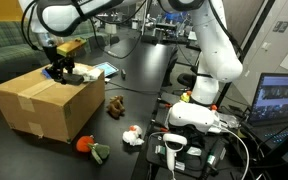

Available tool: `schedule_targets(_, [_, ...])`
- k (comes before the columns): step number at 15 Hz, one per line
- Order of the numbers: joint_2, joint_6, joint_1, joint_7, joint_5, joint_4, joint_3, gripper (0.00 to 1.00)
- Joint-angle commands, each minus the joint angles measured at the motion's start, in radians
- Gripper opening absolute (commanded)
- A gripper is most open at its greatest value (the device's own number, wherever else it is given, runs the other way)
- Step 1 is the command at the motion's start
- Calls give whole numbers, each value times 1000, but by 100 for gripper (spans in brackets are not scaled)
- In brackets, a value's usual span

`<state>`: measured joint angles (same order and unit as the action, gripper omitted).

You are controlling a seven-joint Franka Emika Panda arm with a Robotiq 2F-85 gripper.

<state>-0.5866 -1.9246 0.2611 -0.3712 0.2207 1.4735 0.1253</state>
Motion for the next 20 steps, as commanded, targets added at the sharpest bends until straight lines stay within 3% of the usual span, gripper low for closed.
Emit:
schedule_targets(1, [217, -13, 15, -45, -35, 245, -15, 31])
schedule_targets(9, [518, -72, 24, -222, -76, 668, 38, 31])
schedule_targets(12, [583, -147, 25, -257, -122, 846, 75, 31])
schedule_targets(15, [597, -299, 36, -273, -161, 1031, 118, 31])
schedule_targets(20, [519, -689, 67, -471, -89, 1293, 158, 31])
